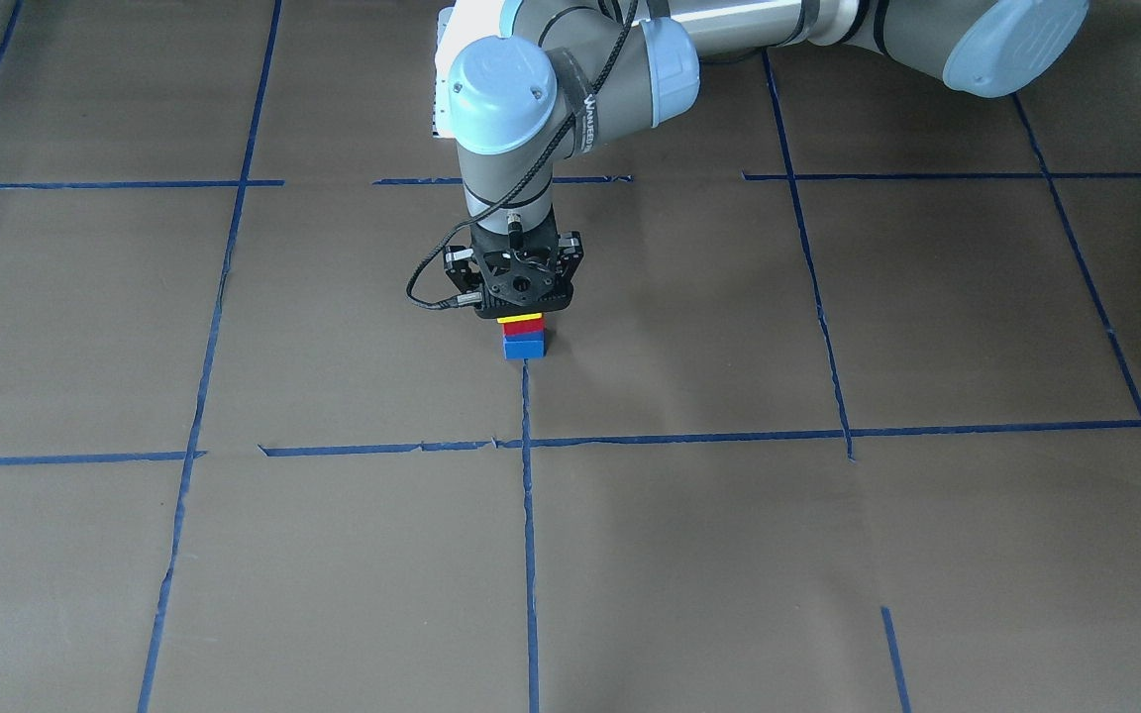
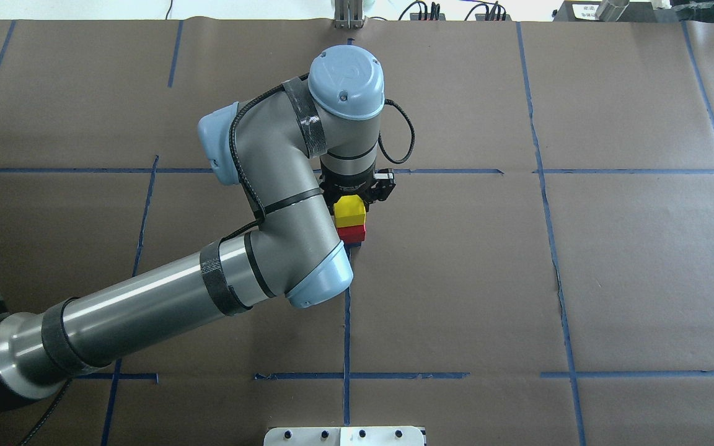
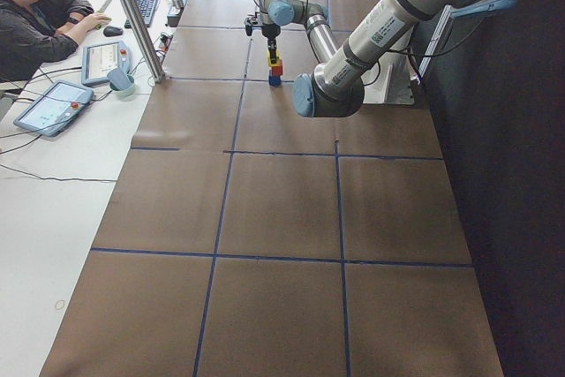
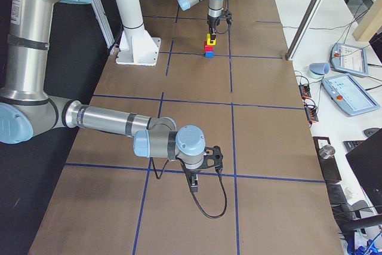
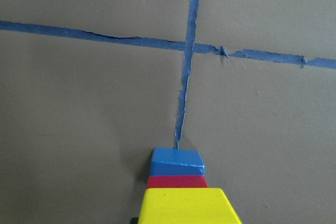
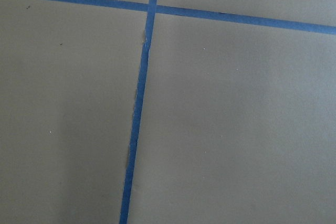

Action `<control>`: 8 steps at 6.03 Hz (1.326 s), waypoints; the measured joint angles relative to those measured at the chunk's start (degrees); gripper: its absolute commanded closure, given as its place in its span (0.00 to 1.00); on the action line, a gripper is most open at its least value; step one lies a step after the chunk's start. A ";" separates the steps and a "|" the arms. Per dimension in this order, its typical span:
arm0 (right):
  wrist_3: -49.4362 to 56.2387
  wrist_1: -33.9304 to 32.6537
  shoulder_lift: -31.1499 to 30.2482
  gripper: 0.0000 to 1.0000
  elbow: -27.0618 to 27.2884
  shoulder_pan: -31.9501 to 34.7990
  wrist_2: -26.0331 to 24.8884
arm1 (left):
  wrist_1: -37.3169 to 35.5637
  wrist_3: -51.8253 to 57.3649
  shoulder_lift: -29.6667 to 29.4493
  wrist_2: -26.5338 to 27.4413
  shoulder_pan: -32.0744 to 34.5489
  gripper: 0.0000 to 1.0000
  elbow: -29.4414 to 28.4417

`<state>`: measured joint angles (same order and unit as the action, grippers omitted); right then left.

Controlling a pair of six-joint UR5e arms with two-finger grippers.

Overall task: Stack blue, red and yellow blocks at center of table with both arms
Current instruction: 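Carry the yellow cube with the left gripper and lower it onto the red cube, then open the left gripper and withdraw the left arm from the stack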

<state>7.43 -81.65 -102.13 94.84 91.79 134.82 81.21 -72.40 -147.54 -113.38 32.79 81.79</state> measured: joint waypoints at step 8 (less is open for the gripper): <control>-0.26 0.00 0.36 0.00 0.06 -0.03 0.02 | -7.48 42.96 30.37 -10.90 20.54 0.00 28.69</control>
<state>7.17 -81.65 -101.77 94.90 91.77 134.85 73.73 -29.44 -117.17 -124.29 53.33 110.48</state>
